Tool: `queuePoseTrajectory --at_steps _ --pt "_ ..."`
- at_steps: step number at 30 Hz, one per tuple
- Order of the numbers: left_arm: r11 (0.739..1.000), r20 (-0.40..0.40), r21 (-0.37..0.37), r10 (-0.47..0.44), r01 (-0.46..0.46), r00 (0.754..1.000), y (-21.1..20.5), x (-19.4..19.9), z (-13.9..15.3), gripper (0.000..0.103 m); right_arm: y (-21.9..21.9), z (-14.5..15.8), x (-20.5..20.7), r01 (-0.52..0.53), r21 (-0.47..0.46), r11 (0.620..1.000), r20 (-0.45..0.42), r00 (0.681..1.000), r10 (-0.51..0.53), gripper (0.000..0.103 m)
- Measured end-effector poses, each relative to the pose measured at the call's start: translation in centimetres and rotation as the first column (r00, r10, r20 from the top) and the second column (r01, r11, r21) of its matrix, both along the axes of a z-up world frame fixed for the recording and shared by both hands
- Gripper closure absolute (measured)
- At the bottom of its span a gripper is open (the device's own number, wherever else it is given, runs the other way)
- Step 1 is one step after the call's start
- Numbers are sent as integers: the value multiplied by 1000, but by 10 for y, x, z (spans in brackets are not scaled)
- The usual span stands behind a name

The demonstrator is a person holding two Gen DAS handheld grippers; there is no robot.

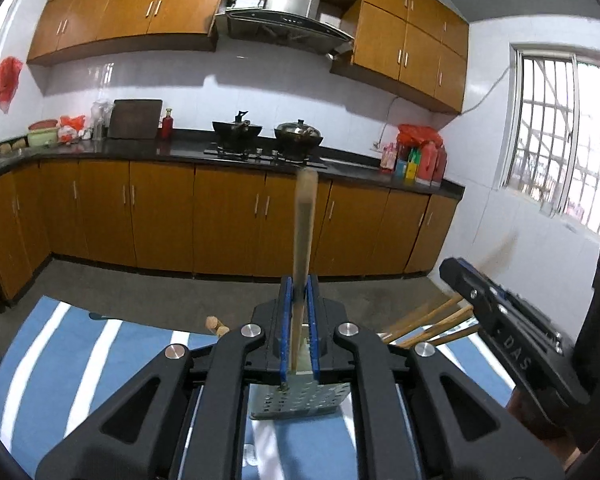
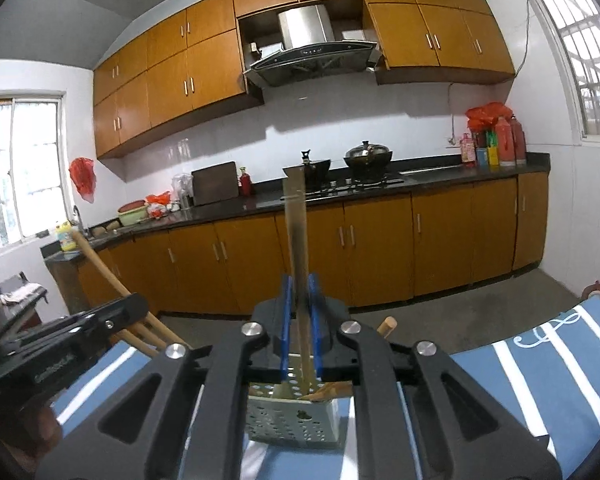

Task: Organize utensils

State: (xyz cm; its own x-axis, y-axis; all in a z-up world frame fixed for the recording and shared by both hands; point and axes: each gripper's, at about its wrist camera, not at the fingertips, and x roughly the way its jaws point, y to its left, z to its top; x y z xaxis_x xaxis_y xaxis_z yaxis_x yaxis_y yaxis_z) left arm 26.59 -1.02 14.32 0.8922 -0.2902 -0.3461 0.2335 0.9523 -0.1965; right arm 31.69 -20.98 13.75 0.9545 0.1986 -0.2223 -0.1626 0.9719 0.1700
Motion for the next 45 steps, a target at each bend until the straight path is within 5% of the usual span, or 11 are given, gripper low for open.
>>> queuePoseTrajectory --at_steps 2,16,27,37,45 --pt "1000 14 -13 16 -15 1000 3 -3 5 56 -4 2 -5 -4 14 1000 5 1000 4 85" --pt "997 100 -17 78 -76 992 35 -60 31 52 -37 20 -79 22 84 996 56 998 -26 58" --pt "984 196 81 139 -158 971 49 -138 25 2 -30 12 -165 18 32 999 97 995 -21 5" --pt "972 159 126 177 -197 971 50 -182 -9 2 5 -23 -223 72 -147 987 37 997 -68 4" --pt "964 110 108 230 -242 967 54 -213 -45 2 13 -61 -263 88 -177 980 14 996 -87 4"
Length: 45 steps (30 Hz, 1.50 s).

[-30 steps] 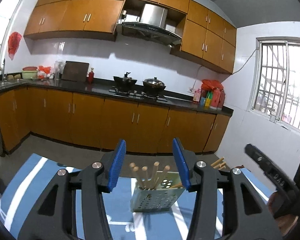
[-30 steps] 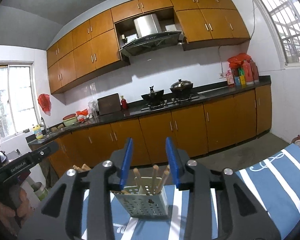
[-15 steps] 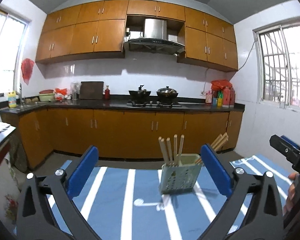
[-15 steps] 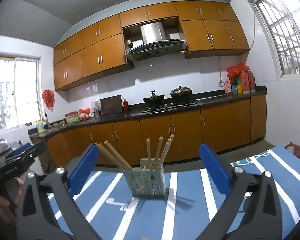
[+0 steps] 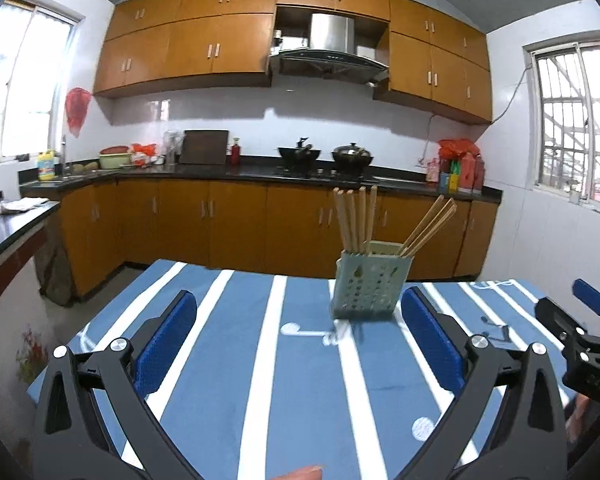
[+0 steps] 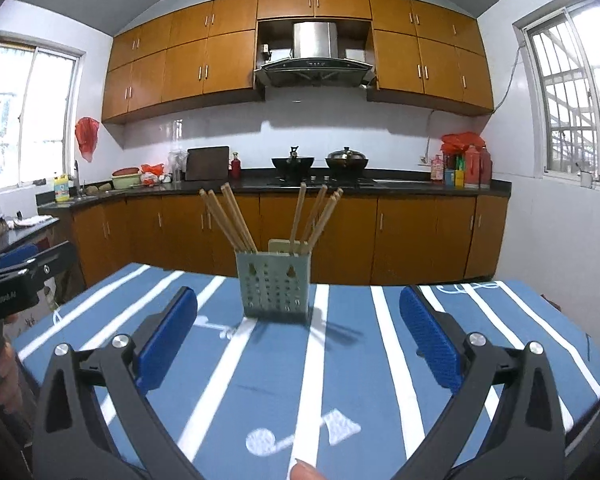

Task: Organize utensils

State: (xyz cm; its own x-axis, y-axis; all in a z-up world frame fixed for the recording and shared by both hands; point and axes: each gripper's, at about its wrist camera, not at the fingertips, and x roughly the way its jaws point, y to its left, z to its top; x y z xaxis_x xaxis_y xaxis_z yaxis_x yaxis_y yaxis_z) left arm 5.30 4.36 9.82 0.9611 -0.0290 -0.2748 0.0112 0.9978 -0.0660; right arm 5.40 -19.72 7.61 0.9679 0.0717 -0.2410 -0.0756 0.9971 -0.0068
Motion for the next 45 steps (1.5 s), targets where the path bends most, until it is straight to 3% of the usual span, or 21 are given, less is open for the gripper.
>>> queuePoseTrajectory --at_steps 9,18,24,45 --pt "996 20 76 48 -50 999 -13 -31 -31 2 4 -30 -22 4 -16 1000 -46 999 -5 4" --pt "996 -44 84 46 -42 998 -22 -40 -61 2 7 -56 -36 9 -39 999 -73 997 -11 4" --pt "995 -51 86 44 -40 998 -26 -48 -76 2 0 -63 -39 13 0 1000 -86 996 -13 4" --pt "997 -107 71 32 -24 994 -26 -51 -94 2 -2 -78 -34 18 12 1000 -146 989 -16 4"
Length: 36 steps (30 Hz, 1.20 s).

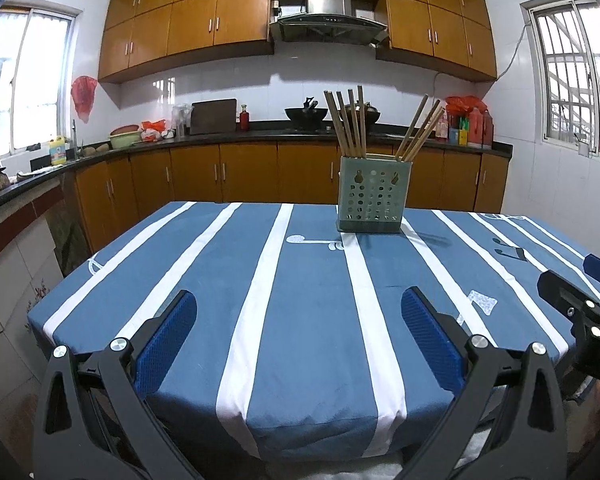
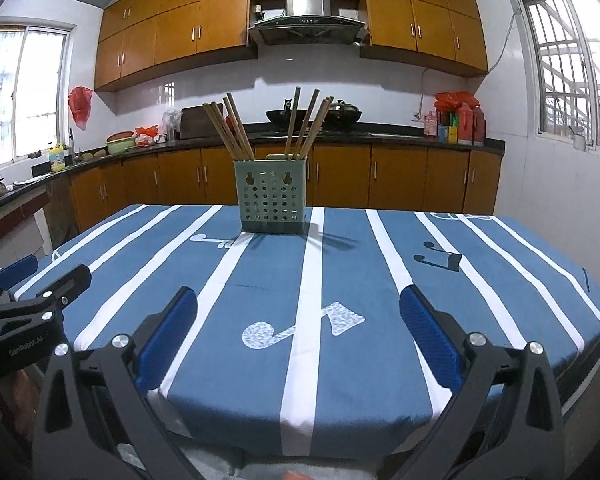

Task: Organize utensils

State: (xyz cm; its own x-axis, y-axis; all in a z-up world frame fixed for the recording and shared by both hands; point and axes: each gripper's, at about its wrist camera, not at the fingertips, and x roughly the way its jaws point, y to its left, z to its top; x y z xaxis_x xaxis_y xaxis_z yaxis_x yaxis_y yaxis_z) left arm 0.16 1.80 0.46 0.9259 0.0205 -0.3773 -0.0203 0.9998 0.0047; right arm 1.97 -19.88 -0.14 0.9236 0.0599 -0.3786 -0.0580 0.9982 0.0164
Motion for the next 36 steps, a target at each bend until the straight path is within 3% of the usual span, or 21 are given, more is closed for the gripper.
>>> queuePoseTrajectory --at_steps 36 --pt "1000 -9 10 -14 14 1000 -6 -1 -2 2 -1 -3 0 1 5 1000 -8 1000 -1 4"
